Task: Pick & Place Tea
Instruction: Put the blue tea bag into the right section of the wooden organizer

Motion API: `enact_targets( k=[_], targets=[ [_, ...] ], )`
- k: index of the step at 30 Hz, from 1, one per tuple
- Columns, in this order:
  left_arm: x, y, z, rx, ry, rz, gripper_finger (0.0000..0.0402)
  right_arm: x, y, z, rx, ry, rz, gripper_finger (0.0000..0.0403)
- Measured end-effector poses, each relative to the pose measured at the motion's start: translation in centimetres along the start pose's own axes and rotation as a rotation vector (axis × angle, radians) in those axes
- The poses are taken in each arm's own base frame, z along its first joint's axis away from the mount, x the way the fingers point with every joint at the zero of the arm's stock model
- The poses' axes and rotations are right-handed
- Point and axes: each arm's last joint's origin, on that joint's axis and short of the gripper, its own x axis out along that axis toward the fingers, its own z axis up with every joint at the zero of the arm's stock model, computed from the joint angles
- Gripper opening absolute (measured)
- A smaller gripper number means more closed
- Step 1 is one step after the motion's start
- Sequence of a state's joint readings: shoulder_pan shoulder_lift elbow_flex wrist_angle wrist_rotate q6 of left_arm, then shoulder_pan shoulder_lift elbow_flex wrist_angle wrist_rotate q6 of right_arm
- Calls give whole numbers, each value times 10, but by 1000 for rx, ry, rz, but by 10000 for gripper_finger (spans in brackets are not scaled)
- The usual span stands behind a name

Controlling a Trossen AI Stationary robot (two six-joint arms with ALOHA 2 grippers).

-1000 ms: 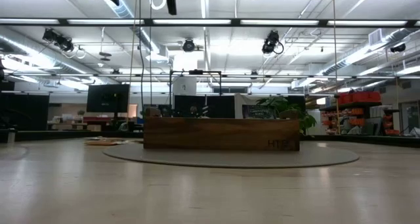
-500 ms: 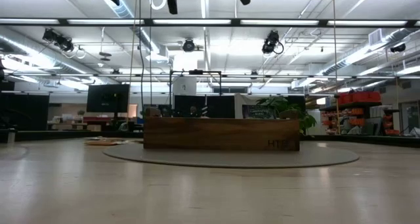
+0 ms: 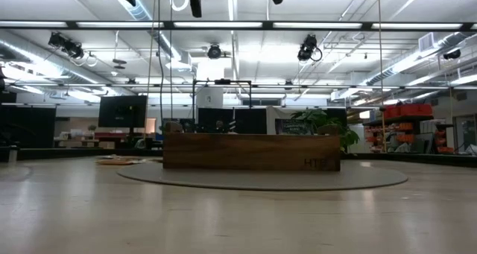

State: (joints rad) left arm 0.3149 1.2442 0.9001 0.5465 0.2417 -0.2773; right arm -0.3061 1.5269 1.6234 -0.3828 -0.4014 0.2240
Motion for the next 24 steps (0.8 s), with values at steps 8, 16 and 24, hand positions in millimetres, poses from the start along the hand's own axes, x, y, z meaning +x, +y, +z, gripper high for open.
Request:
enact_targets(
  k=[8, 16, 24],
  targets=[
    [-1, 0, 0, -105, 4, 4, 63, -13, 6, 5, -62, -33, -19, 1],
    [-6, 0, 1, -191, 49, 30, 109, -42, 16, -6, -86, 112, -105, 0],
    [-24, 14, -4, -238, 157, 312, 110, -29, 40, -53, -138, 406, -83, 0]
  ],
)
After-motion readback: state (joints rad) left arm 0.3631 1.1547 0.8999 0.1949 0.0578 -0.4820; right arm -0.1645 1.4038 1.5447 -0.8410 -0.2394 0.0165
